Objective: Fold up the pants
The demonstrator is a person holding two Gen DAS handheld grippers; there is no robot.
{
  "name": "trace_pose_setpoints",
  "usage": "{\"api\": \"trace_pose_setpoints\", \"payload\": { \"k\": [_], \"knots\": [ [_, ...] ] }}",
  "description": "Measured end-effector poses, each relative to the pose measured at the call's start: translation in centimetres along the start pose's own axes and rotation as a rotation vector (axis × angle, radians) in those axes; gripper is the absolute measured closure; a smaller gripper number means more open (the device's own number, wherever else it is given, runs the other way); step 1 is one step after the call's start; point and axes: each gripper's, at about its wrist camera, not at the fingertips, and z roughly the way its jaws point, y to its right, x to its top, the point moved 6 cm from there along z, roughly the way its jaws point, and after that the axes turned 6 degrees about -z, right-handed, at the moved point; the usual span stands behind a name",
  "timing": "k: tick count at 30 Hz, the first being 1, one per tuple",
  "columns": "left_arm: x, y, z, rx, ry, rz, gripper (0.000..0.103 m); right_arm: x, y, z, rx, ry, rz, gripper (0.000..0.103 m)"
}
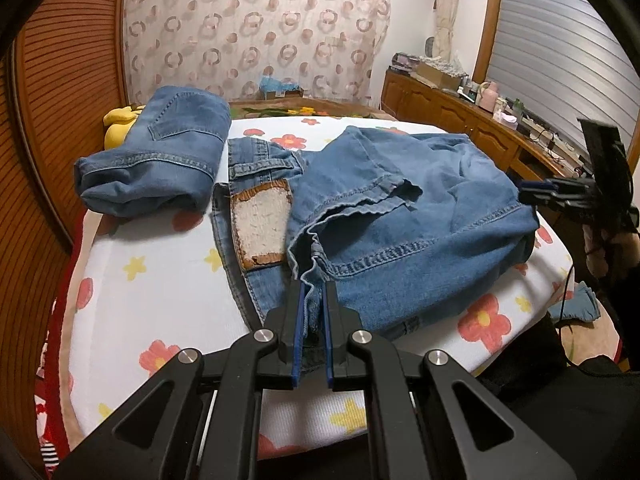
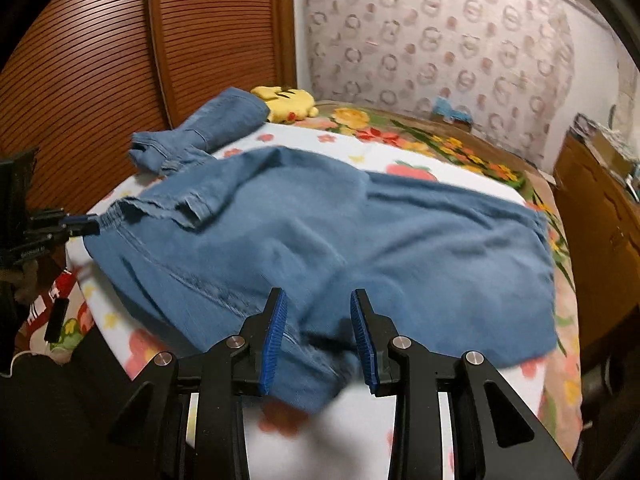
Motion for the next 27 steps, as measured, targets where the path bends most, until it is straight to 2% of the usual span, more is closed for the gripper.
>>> {"api": "trace_pose_setpoints", "payload": {
  "k": [8, 16, 20, 24, 27],
  "knots": [
    [-0.3, 0.1, 0.4, 0.007, -0.012, -0.002, 0.094, -1.6, -2.1, -0.6, 0.031, -0.024, 0.021, 0.069],
    [-0.7, 0.0, 0.9, 0.007, -0.025, -0.006, 0.094, -2.9, -1.6, -2.2, 0.073, 0.028, 0.027, 0.069],
    [-0.7, 0.0, 0.9, 0.006, -0.025, -0.008, 0.094, -3.5, -1.9, -1.2, 0.078, 0.007, 0.002, 0.069],
    [-0.7, 0.0, 0.9, 0.006, -0.024, -0.006, 0.094, -3.8, -2.1, -0.9, 0.09, -0.013, -0.004, 0.088],
    [-0.7, 0.1, 0.6, 0.005, -0.011, -0.004, 0.094, -3.7, -2.2, -1.6, 0.097, -0.006, -0.008, 0.093]
  ]
}}
